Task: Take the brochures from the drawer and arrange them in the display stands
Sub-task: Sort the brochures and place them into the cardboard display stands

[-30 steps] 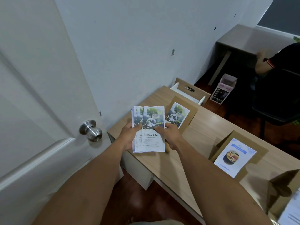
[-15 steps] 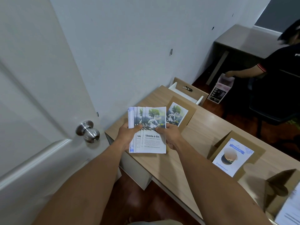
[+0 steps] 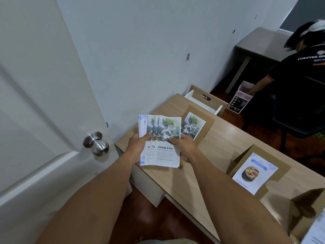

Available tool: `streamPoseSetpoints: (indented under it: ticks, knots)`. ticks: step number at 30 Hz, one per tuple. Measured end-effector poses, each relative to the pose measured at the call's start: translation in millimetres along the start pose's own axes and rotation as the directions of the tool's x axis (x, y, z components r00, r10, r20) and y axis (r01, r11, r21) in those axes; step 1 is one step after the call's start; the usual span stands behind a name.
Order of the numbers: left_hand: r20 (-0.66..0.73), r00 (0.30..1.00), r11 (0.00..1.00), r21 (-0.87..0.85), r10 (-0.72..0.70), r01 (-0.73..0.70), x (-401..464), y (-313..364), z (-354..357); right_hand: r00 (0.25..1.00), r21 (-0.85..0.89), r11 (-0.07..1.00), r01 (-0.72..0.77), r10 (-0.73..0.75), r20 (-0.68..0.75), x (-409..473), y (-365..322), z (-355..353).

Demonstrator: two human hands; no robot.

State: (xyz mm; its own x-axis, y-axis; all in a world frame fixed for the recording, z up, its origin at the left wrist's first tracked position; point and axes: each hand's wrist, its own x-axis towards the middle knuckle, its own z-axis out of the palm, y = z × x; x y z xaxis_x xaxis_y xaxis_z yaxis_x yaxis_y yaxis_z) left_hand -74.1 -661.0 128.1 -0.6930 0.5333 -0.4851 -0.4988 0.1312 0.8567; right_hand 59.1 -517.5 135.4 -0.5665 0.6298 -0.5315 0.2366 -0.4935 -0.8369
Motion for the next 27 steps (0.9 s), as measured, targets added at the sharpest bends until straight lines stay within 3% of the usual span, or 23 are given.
streamPoseSetpoints:
  ticks: [12, 27]
  knots:
    - [-0.063, 0.997, 0.998, 0.052, 0.048, -0.045, 1, 2, 5, 0.981, -0.077, 0.994, 0.082, -0.094, -0.17, 5, -3, -12]
    - [-0.047, 0.996, 0.995, 0.079, 0.07, -0.066, -7, -9, 52, 0.982, -0.15, 0.982, 0.112, -0.133, -0.133, -12, -7, -8]
